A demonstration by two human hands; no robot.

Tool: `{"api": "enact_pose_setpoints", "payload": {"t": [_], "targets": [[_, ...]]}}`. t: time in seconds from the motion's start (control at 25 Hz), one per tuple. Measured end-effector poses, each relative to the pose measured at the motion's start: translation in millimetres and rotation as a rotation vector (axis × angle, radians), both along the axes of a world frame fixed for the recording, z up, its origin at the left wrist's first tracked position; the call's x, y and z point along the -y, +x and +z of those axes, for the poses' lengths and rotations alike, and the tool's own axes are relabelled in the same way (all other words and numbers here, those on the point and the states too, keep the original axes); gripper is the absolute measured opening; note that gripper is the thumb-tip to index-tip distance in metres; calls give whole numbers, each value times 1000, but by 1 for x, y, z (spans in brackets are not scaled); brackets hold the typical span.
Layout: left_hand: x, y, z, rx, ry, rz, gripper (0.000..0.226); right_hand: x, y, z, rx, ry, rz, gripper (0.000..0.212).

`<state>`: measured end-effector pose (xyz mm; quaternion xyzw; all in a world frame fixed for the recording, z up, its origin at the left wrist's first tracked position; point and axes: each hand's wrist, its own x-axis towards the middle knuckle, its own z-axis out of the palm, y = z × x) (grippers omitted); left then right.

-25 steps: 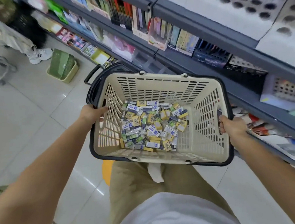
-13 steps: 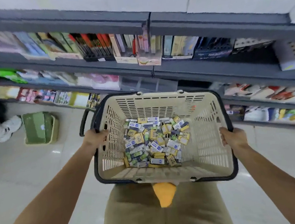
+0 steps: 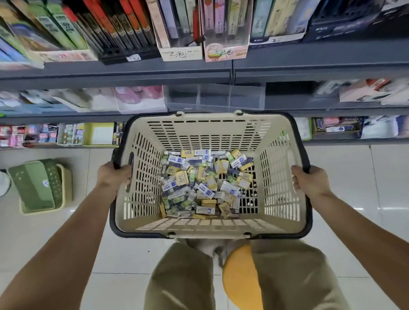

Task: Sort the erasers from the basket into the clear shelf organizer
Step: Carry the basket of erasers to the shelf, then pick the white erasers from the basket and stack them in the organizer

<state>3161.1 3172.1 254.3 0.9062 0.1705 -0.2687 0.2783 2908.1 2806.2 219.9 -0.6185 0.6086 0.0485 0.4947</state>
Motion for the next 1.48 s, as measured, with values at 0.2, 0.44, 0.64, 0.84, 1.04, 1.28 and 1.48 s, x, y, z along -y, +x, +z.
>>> {"api": "enact_pose_setpoints", "payload": {"t": [0.2,0.44,0.64,0.84,1.04,1.28,1.48], "targets": [[-4,24,-27,-16,-24,28,12,4,12,-17,1,-56,26,31],[-4,29,-27,-34,-61,43,21,-3,14,-15,2,-44,-5,29],[-1,46,-22,-26,-145,53,18,-5,19,-15,-17,-43,-25,29],[-11,47,-45,-47,-122,90,11,-20,29,-40,-41,-51,34,35],[-23,44,-91,-114,-130,138,9,-23,36,-81,-63,94,27,14],[-34,39,-150,-183,-116,186,27,-34,33,-131,-138,85,94,12],[-31,36,-142,-95,-60,56,11,-27,41,-117,-260,-17,291,18]]}}
